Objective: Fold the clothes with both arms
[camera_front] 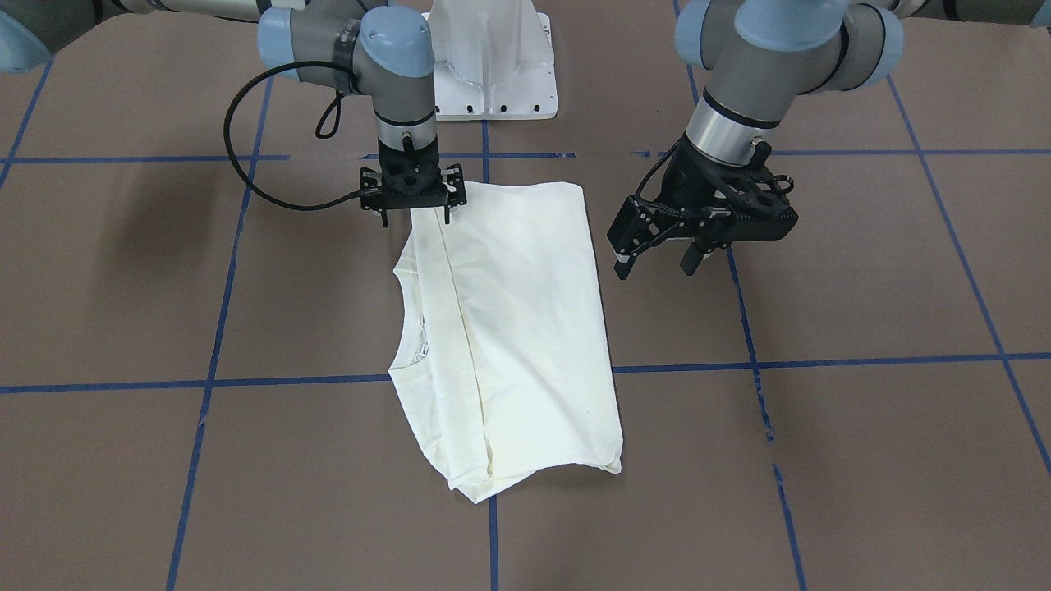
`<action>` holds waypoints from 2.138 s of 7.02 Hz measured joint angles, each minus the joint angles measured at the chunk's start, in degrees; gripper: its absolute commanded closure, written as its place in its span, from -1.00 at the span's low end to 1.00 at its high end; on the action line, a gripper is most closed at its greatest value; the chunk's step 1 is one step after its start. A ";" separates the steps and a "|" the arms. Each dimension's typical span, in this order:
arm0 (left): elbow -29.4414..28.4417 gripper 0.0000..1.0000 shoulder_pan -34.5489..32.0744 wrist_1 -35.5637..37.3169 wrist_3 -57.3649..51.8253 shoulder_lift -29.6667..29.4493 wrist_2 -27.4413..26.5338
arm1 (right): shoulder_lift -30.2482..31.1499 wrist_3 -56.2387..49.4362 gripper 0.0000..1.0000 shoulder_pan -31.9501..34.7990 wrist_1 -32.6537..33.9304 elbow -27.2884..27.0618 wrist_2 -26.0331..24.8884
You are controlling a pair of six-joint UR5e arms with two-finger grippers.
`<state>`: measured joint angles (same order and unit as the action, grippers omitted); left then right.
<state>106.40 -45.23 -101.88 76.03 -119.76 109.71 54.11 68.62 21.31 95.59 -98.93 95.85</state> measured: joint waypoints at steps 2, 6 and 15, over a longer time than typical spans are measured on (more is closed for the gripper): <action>0.33 -1.00 0.11 0.04 0.01 0.36 0.14 | -4.62 -1.64 -1.00 -0.23 4.60 5.36 1.59; 0.03 -1.00 0.95 -0.30 0.14 0.56 0.16 | -5.48 -6.44 -1.00 -0.16 8.89 7.55 3.27; -0.49 -1.00 2.89 -0.67 0.73 0.82 -0.13 | -5.00 -9.77 -1.00 2.05 11.98 7.61 4.00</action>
<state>105.91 -42.34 -102.56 76.75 -118.94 109.58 49.11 58.85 23.36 107.58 -91.33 99.84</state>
